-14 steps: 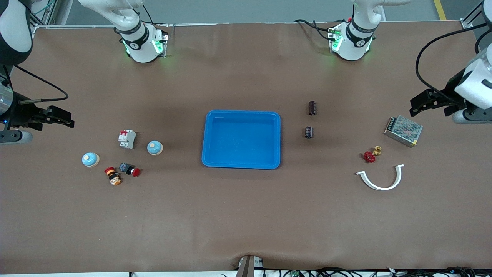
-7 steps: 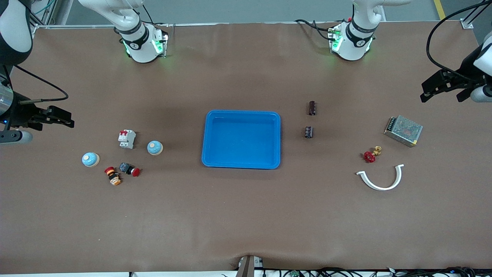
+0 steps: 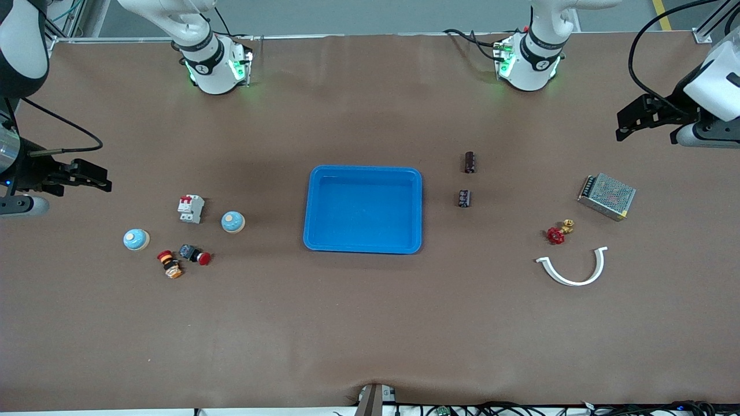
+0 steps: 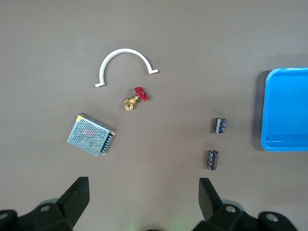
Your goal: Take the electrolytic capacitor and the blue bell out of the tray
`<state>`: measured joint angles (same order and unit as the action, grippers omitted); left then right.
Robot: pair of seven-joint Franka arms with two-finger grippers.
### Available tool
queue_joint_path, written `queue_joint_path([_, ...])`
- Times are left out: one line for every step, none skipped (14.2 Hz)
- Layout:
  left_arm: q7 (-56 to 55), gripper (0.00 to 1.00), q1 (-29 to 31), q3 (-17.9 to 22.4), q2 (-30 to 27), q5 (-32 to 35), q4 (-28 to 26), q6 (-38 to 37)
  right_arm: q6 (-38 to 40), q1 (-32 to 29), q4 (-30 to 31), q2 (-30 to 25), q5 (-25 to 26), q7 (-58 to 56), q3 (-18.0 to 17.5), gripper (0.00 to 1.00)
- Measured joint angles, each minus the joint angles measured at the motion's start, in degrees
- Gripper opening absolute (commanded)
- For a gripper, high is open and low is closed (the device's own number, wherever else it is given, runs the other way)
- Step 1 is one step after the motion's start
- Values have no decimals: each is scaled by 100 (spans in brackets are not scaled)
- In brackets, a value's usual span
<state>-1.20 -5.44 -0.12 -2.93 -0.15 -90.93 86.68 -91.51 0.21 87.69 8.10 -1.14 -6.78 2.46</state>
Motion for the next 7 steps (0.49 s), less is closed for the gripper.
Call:
queue_joint_path([0, 100, 0, 2, 0, 0, 3, 0, 0, 0, 0, 0, 0, 0, 0, 100])
queue_joint_path([0, 100, 0, 4, 0, 0, 10, 0, 0, 0, 0, 0, 0, 0, 0, 100])
queue_joint_path([0, 100, 0, 5, 0, 0, 14, 0, 0, 0, 0, 0, 0, 0, 0, 100])
queue_joint_path([0, 100, 0, 5, 3, 0, 14, 0, 0, 0, 0, 0, 0, 0, 0, 100])
queue_joint_path([0, 100, 0, 5, 11, 0, 14, 2, 0, 0, 0, 0, 0, 0, 0, 100])
queue_joint_path([0, 100, -3, 5, 21, 0, 14, 5, 0, 0, 0, 0, 0, 0, 0, 100])
queue_joint_path([0, 100, -7, 4, 31, 0, 14, 8, 0, 0, 0, 0, 0, 0, 0, 100])
